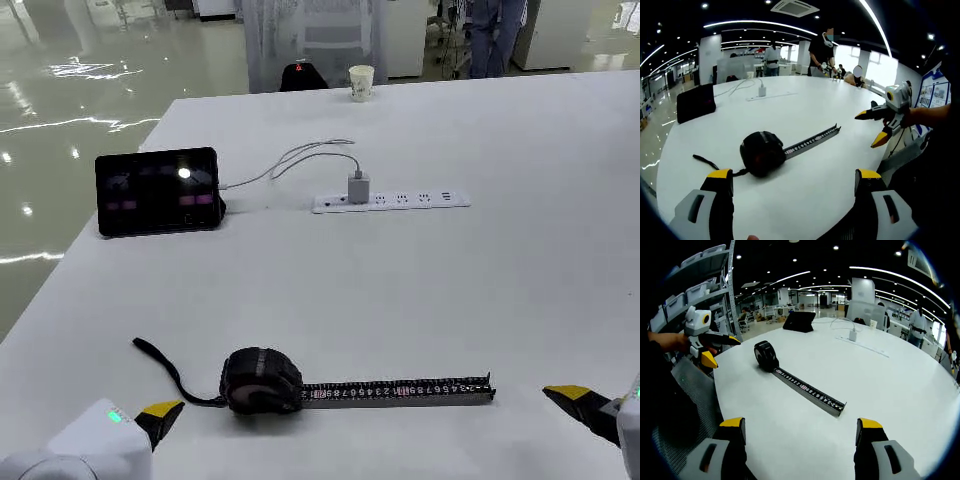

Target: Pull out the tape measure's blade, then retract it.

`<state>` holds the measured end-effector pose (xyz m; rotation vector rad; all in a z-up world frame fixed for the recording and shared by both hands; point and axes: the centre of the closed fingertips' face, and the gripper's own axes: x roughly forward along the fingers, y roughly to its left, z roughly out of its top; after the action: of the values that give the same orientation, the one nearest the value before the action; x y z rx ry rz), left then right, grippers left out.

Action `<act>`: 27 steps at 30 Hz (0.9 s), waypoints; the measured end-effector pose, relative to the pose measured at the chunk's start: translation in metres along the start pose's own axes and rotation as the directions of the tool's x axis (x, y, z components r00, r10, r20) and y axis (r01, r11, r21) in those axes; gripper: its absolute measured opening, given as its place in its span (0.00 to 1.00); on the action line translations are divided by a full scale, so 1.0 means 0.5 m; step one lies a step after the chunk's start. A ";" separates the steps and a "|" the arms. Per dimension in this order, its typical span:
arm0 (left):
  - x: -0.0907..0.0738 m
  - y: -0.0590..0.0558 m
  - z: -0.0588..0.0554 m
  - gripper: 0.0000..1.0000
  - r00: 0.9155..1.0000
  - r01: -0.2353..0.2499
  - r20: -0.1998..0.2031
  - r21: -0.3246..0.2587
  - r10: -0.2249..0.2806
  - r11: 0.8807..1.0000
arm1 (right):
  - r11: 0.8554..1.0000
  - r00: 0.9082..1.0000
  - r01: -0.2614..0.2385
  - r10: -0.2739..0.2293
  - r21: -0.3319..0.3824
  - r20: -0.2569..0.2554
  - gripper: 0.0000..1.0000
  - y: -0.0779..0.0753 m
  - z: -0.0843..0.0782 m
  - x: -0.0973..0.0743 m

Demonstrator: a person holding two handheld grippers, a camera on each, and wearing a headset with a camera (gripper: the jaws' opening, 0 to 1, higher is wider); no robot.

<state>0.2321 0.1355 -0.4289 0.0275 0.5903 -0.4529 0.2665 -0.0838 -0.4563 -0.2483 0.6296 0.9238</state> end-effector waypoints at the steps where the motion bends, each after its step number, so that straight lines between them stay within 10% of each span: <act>1: 0.000 0.000 0.001 0.99 1.000 -0.006 0.008 0.000 0.006 1.000 | 1.000 1.000 0.005 -0.005 0.008 0.002 0.91 0.002 0.001 -0.001; 27: -0.015 -0.017 -0.011 0.99 0.996 -0.088 -0.004 -0.025 0.088 0.996 | 0.996 0.998 0.042 -0.045 0.082 0.032 0.99 0.040 0.015 -0.023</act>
<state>0.2201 0.1317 -0.4284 0.0306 0.5954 -0.3602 0.2483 -0.0759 -0.4421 -0.1732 0.6271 0.8572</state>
